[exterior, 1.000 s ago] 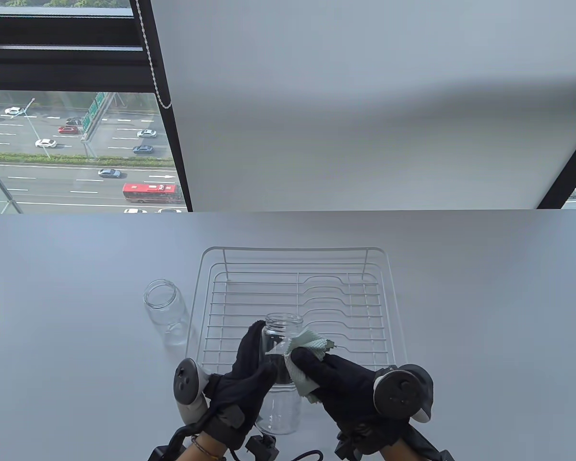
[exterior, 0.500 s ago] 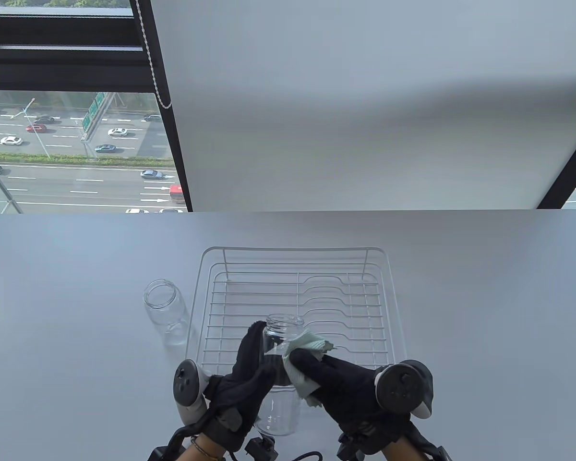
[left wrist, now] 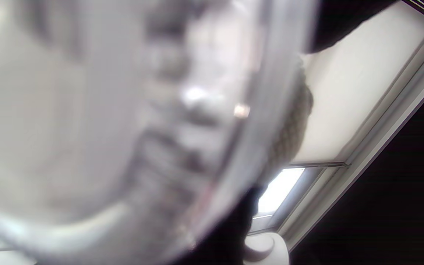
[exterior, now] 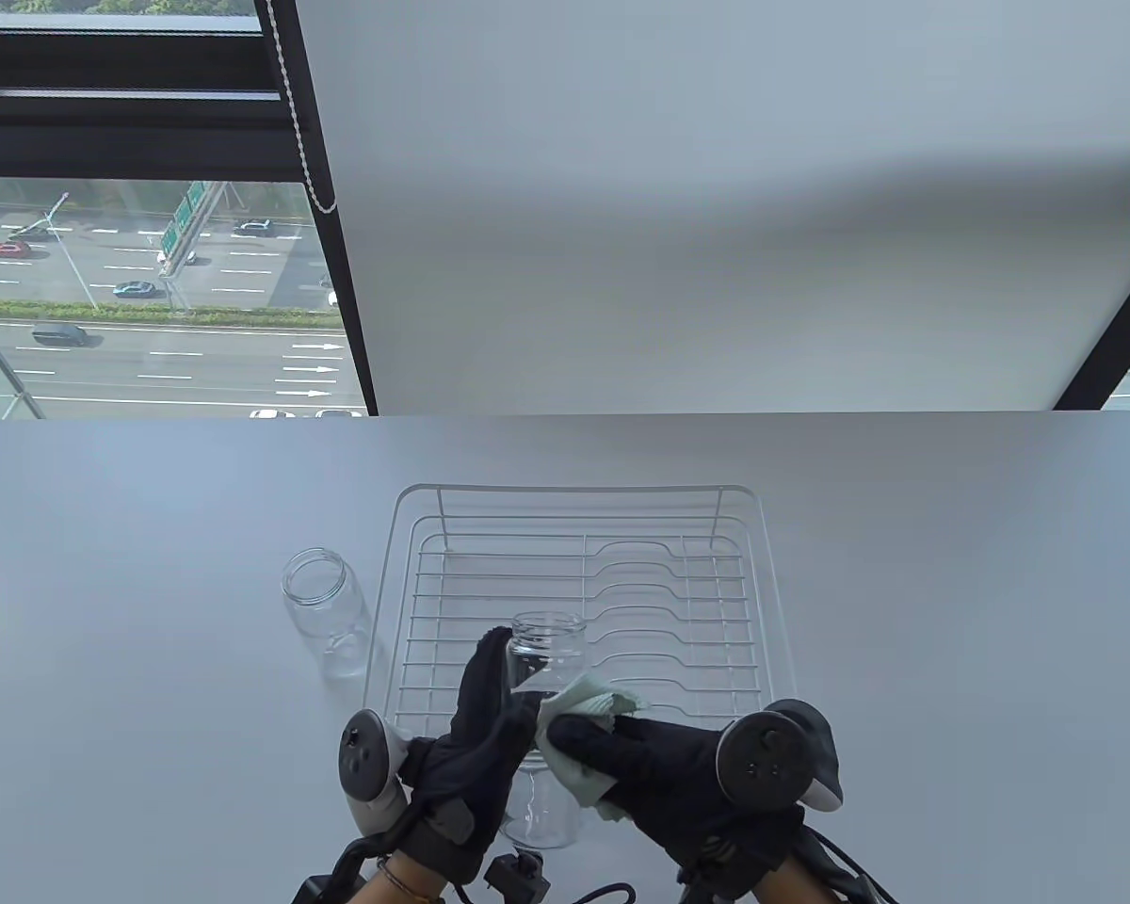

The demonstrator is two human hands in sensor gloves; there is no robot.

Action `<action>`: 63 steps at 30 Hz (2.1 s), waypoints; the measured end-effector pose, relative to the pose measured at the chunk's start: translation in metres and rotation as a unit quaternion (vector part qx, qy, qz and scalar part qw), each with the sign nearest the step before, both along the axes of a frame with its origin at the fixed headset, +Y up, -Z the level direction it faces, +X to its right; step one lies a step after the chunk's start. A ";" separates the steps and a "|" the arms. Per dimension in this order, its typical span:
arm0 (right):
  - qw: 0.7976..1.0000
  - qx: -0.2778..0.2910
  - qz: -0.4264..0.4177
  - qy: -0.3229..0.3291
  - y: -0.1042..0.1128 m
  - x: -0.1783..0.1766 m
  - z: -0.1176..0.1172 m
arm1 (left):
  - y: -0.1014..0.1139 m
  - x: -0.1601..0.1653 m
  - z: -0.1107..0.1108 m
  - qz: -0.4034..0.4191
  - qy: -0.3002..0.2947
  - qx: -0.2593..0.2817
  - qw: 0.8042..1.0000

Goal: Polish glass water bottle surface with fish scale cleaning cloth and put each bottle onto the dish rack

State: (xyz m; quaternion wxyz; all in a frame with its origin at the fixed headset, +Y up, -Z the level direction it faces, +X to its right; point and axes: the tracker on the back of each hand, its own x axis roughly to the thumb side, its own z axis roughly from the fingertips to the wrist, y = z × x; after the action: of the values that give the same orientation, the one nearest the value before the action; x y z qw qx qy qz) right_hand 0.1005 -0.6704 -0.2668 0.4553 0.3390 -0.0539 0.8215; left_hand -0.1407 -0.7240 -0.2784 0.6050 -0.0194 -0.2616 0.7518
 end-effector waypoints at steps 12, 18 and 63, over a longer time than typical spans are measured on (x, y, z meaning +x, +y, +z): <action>0.992 -0.056 0.051 0.103 -0.003 -0.008 -0.001 | 0.001 -0.005 -0.001 0.011 0.014 -0.008 1.000; 0.999 -0.014 -0.004 0.048 -0.002 -0.001 0.000 | 0.002 -0.001 0.002 0.015 0.014 0.005 1.000; 0.990 -0.085 -0.050 0.097 -0.008 0.003 -0.008 | 0.009 -0.001 0.007 0.000 0.007 0.014 1.000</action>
State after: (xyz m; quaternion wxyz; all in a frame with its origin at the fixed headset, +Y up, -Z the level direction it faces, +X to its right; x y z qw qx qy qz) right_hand 0.1031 -0.6784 -0.2752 0.5261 0.3742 0.0437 0.7624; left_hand -0.1413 -0.7152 -0.2713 0.6069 -0.0052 -0.2678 0.7483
